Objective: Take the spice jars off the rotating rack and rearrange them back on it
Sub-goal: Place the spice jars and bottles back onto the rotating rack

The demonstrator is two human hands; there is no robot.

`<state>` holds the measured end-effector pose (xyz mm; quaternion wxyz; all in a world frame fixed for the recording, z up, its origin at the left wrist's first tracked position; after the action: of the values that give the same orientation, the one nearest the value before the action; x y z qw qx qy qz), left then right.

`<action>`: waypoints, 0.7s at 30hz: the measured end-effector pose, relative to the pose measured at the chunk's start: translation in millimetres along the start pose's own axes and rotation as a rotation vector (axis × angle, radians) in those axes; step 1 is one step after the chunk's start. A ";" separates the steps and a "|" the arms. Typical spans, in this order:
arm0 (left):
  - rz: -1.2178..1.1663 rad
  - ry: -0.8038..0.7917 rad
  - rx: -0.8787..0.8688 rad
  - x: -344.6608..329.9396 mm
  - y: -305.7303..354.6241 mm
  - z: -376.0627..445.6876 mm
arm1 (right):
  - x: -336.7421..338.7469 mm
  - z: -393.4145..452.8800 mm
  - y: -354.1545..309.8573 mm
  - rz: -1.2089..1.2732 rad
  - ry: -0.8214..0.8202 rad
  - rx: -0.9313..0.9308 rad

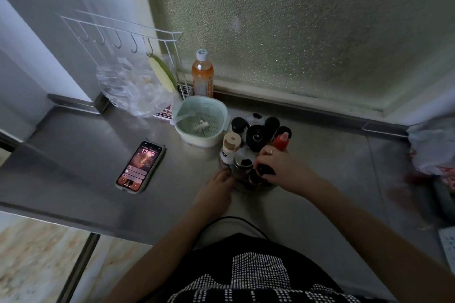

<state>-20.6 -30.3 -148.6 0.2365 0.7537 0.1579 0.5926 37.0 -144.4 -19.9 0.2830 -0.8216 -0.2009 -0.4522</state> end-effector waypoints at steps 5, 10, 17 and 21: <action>0.015 -0.021 0.014 0.5 0.6 -0.7 | -27.0 8.5 1.8 -0.145 -0.028 -0.040; 0.018 -0.041 0.029 4.9 4.4 -1.8 | -28.0 5.3 -1.0 -0.070 0.082 -0.055; -0.017 -0.024 0.062 9.0 6.8 -1.3 | 13.6 -63.3 54.2 0.279 0.683 -0.221; -0.158 0.019 0.132 20.4 7.6 -2.3 | -26.2 -52.5 98.0 0.431 0.391 -0.357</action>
<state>-18.1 -25.7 -127.4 0.2306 0.7472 0.2577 0.5675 48.0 -254.7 -47.4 0.2570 -0.7796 0.1175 -0.5589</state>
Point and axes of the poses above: each hand's wrist, its own z-axis towards the middle knuckle, its own x-axis out of the back of the hand, y = z × x, the point moved 8 cm from there along z, towards the middle knuckle, and after that the axes turned 5 degrees about -y, right-handed, at the moved point
